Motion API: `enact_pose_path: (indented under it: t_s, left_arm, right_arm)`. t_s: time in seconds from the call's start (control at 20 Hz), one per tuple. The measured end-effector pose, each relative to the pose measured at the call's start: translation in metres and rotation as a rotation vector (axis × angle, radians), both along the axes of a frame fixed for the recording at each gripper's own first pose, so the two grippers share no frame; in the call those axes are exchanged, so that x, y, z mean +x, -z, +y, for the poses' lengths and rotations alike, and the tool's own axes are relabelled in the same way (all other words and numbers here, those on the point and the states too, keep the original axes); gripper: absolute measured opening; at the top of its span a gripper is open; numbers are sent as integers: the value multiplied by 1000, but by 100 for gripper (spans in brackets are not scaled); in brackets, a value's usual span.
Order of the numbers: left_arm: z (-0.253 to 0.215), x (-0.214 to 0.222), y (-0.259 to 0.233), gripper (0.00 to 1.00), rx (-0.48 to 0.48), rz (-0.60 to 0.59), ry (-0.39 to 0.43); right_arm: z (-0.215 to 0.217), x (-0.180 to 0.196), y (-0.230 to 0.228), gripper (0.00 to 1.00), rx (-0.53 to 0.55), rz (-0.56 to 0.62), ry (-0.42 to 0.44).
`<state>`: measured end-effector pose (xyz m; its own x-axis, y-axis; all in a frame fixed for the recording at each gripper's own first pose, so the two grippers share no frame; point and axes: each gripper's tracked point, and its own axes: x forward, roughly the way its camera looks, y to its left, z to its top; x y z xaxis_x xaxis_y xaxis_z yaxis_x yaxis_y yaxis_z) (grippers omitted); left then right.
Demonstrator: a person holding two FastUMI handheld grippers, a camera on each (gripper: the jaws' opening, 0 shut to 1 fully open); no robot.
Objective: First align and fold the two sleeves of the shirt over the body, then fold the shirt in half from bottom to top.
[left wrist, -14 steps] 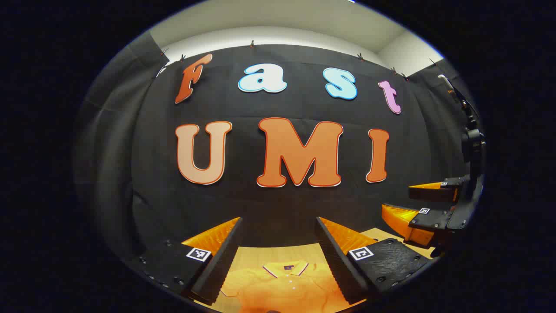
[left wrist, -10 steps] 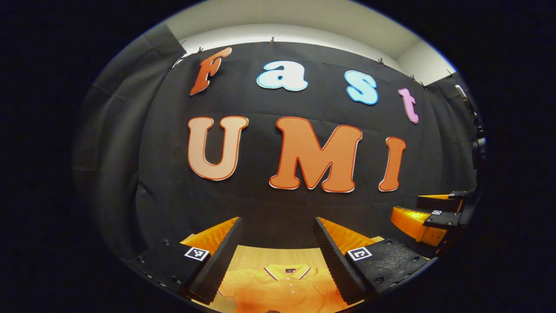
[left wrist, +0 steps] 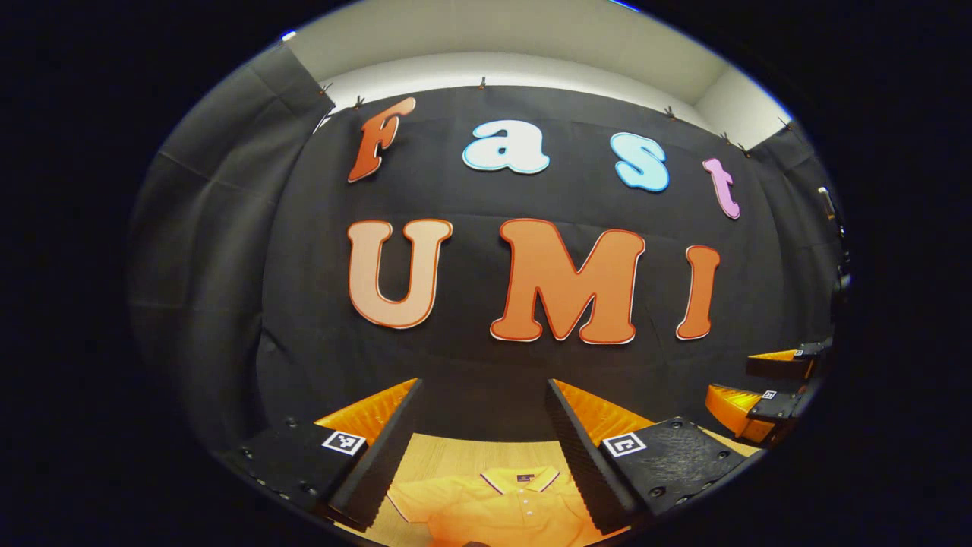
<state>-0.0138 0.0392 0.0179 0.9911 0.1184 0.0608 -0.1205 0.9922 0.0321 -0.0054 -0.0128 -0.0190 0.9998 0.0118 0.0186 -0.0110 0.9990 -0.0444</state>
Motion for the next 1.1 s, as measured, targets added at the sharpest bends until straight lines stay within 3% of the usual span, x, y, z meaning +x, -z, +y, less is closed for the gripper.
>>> enact_pose_path:
  t_s: [0.15,0.4,0.75,1.1]
  left_arm:
    - [-13,-12,-9,97,44,-14,33]
    - [-15,-41,-19,97,86,-34,32]
    - [-8,-82,-24,97,114,-50,-23]
    - [6,-108,-19,97,154,-21,-127]
  right_arm:
    - [-5,6,23,98,21,83,9]
    - [-38,20,77,99,25,266,97]
    - [-62,42,155,99,130,508,97]
    - [-67,70,228,99,152,732,68]
